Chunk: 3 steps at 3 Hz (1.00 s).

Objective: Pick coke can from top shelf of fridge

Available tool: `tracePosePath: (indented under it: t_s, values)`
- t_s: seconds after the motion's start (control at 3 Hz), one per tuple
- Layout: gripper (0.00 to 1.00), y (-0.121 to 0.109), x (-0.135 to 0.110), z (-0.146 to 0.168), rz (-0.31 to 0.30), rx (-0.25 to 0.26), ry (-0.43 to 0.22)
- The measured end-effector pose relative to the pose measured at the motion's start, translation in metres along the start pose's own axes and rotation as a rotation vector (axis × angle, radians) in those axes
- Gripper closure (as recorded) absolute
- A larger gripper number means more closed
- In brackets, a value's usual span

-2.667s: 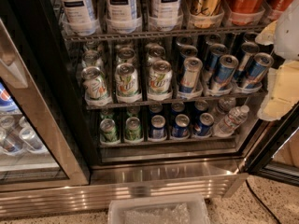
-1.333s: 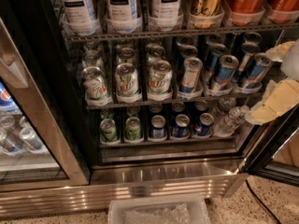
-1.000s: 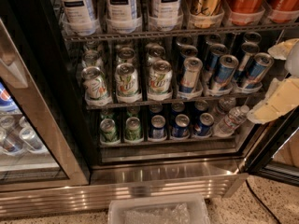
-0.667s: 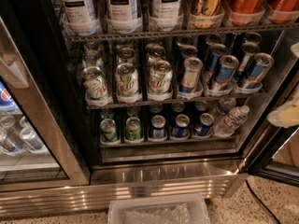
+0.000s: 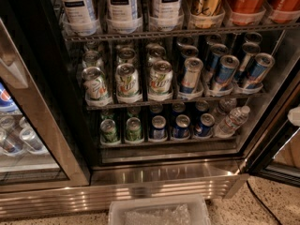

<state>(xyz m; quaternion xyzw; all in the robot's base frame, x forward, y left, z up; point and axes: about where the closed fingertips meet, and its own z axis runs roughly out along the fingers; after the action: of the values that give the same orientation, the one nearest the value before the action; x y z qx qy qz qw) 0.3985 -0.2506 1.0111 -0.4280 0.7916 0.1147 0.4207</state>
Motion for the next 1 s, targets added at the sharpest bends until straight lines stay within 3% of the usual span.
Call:
tracePosePath:
  t_s: [0.33, 0.67, 1.0]
  values:
    - [0.0, 0.0, 0.0, 0.0, 0.0, 0.0, 0.0]
    - [0.0, 0.007, -0.021, -0.002, 0.045, -0.01, -0.1]
    - [0.0, 0.009, -0.049, 0.001, 0.155, -0.029, -0.28]
